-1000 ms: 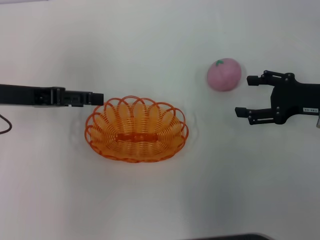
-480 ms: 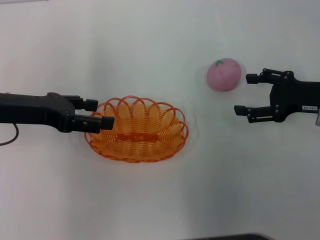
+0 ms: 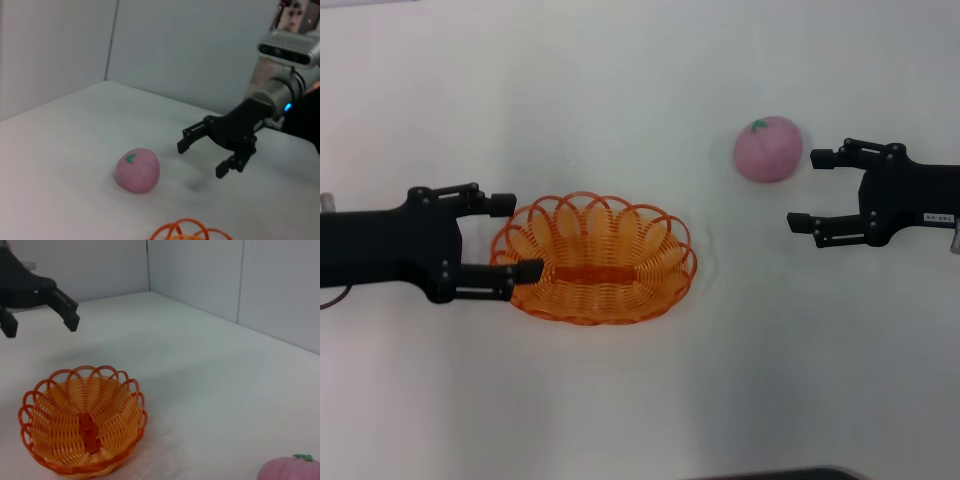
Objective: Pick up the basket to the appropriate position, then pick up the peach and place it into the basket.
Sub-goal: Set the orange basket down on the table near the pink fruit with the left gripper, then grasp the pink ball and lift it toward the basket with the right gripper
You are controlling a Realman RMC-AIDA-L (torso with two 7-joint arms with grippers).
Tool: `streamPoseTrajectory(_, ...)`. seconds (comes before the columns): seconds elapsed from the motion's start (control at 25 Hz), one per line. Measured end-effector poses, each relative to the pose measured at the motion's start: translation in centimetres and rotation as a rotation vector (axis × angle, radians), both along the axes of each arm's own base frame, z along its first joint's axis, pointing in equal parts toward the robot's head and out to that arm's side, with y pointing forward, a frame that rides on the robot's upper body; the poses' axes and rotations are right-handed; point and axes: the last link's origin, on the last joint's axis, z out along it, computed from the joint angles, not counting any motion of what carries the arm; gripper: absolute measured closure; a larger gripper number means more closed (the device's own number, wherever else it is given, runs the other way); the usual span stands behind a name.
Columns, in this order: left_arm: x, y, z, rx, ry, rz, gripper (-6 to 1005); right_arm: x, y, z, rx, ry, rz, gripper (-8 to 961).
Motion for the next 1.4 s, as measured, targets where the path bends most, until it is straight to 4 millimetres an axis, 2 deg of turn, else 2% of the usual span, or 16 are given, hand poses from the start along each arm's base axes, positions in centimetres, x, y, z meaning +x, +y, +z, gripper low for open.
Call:
streamPoseTrajectory(0.52, -2.0, -0.3, -0.6, 0.001, 0.137, -0.005, 124, 0.1, -0.2, 0.0, -0.008, -0.008, 0.003, 58)
streamPoseTrajectory(1.12, -3.0, -0.7, -0.6, 0.027, 0.162, 0.015, 125, 0.2, -0.3, 0.0, -0.015, -0.004, -0.013, 60)
streamPoseTrajectory(1.4, -3.2, -0.9, -0.6, 0.03, 0.162, 0.022, 125, -0.3, -0.5, 1.1, -0.079, 0.06, -0.063, 61)
